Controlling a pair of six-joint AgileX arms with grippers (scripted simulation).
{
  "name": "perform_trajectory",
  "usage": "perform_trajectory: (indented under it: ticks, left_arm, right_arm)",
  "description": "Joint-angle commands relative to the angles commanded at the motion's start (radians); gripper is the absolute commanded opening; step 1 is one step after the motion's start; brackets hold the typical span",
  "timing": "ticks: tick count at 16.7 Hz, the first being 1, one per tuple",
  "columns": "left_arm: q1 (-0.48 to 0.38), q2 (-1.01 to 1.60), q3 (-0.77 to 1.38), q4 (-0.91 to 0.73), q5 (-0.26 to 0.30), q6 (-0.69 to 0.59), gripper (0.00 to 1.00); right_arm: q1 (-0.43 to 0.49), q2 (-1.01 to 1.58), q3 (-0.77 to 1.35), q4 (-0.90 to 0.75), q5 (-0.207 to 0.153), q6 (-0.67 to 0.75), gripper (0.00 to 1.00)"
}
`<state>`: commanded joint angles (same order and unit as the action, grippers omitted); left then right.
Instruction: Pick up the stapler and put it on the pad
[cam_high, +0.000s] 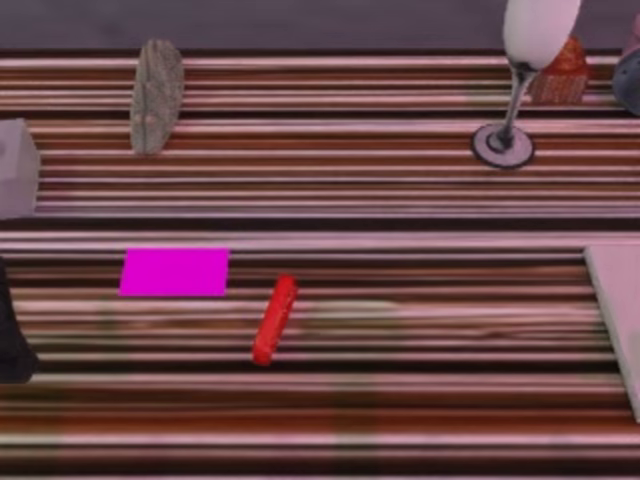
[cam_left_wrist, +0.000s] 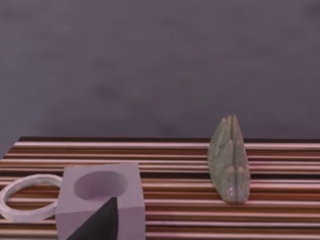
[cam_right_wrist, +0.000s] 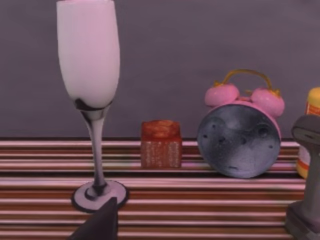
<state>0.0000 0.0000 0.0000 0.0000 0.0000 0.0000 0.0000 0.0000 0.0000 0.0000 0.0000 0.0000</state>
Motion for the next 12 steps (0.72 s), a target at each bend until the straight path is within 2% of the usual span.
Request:
perform_trajectory:
  ticks: [6, 12]
  left_arm:
    - [-0.037, 0.104, 0.103, -0.074, 0.003, -0.017, 1.0]
    - [-0.163, 0.575, 0.528, -0.35, 0.001, -0.079, 1.0]
  right_arm:
    - [0.0, 0.0, 0.0, 0.0, 0.0, 0.0, 1.0]
    - [0.0, 0.0, 0.0, 0.0, 0.0, 0.0, 1.0]
